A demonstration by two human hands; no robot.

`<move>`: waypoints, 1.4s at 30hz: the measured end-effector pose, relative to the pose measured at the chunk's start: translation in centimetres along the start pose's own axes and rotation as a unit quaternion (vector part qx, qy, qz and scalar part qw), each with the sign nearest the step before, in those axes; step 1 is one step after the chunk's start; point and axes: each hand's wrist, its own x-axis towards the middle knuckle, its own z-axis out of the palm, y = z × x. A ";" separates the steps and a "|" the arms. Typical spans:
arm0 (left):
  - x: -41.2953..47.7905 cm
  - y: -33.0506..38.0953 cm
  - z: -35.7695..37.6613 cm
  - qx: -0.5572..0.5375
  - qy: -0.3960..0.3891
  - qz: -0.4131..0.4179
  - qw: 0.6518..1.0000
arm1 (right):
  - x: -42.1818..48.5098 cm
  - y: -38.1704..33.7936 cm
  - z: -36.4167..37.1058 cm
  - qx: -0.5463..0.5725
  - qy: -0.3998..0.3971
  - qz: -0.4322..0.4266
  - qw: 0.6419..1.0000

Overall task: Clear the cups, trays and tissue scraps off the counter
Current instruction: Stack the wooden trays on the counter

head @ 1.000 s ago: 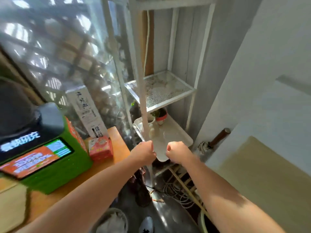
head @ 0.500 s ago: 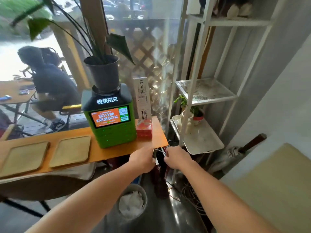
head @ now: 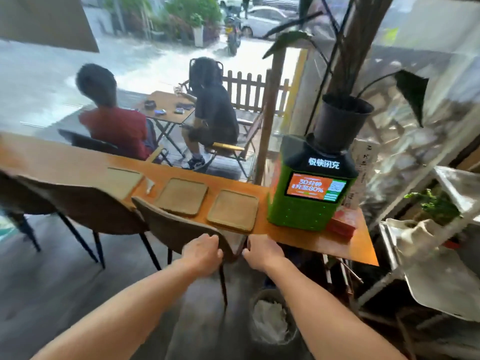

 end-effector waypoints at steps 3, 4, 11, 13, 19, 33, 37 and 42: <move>0.7 -8.4 -3.3 -0.001 0.020 -0.053 0.998 | 2.7 -8.9 1.8 -0.021 0.002 -0.066 0.998; 0.8 -10.7 -4.3 -0.003 0.026 -0.071 0.997 | 3.5 -11.5 2.4 -0.022 0.003 -0.085 0.996; 1.7 -21.6 -8.8 -0.027 0.049 -0.122 0.991 | 8.6 -22.4 4.6 -0.051 -0.017 -0.146 0.988; 2.8 -23.2 -9.6 -0.042 0.070 -0.121 0.989 | 10.5 -23.7 4.7 -0.057 -0.009 -0.152 0.987; 9.4 -25.8 -11.5 -0.068 0.103 -0.089 0.988 | 18.1 -25.7 3.7 -0.039 0.029 -0.157 0.986; 31.5 -29.5 -8.1 -0.069 0.017 -0.046 0.996 | 38.4 -20.7 5.8 0.044 0.099 -0.009 0.994; 34.8 -30.2 -4.5 -0.055 -0.021 -0.038 0.998 | 40.3 -17.4 8.8 0.035 0.088 0.050 0.994; 36.6 -31.4 -0.5 -0.046 -0.042 -0.050 0.997 | 41.3 -14.6 12.1 0.041 0.070 0.160 0.984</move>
